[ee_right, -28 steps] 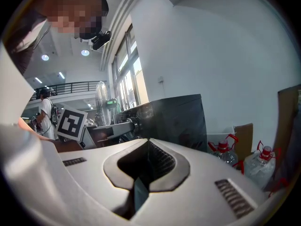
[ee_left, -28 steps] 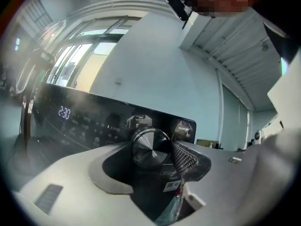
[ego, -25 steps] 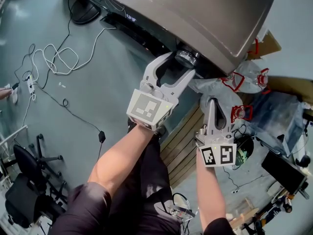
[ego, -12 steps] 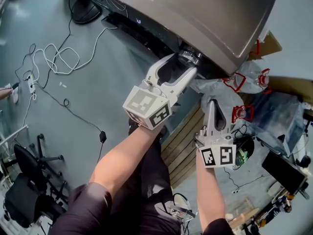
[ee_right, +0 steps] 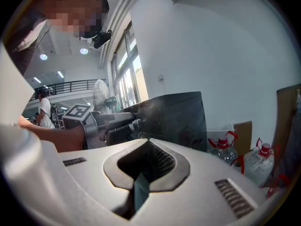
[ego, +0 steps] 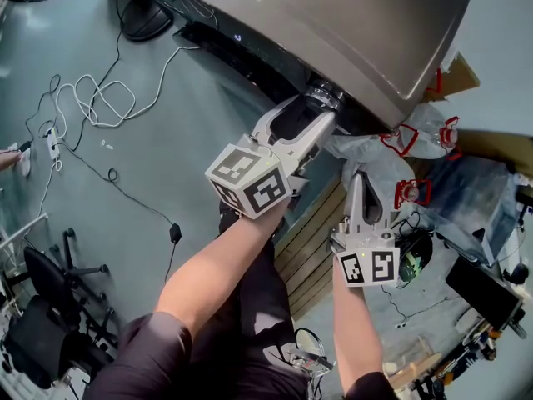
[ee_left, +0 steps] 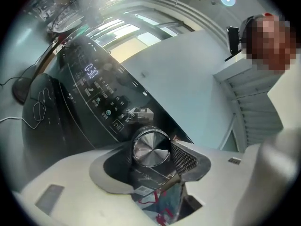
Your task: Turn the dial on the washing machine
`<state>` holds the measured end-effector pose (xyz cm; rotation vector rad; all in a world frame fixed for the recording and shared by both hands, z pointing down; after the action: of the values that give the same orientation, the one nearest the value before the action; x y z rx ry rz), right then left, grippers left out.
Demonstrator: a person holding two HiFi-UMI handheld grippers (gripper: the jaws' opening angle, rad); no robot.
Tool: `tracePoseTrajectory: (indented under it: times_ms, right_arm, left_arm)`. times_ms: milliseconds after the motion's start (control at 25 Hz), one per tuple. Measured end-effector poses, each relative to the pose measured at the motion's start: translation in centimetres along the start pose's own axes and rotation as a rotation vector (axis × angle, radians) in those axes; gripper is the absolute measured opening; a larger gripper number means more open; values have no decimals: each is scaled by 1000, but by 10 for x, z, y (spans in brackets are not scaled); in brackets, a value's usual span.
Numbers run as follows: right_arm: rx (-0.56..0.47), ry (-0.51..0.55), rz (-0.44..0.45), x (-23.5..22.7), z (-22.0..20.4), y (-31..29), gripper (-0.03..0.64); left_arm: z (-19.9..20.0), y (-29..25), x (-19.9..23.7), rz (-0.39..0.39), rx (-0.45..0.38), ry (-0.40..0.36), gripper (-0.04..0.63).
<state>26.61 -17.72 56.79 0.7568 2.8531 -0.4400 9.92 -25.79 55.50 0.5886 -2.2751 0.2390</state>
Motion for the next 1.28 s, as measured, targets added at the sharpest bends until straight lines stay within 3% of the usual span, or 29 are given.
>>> tracePoseTrajectory:
  times_ms: [280,640,880,1280]
  right_arm:
    - [2,-1,-1,3,0,2,23]
    - [10,-4,-1,2,-2,4,23]
    - [12,-1,-7,2,-3,5,23]
    - [18,-9,-8,7,-4,4,23]
  left_arm:
    - [-1,1,3,-11,-15,130,268]
    - [-7,2,9,-27,-50,365,268]
    - [-7,-2,7,-127,-112,550,268]
    - [-18,2,18,-97,-135,758,268]
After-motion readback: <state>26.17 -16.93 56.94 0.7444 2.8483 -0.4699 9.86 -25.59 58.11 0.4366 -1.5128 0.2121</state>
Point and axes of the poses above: the fingertips, and each gripper's own axes: y backward along the fingers, x to its left, z out of its top, the point moved 3 cm from there along y, backward along the fingers, and after that the axes turned 3 degrees about -z, right-handed, at the moved point
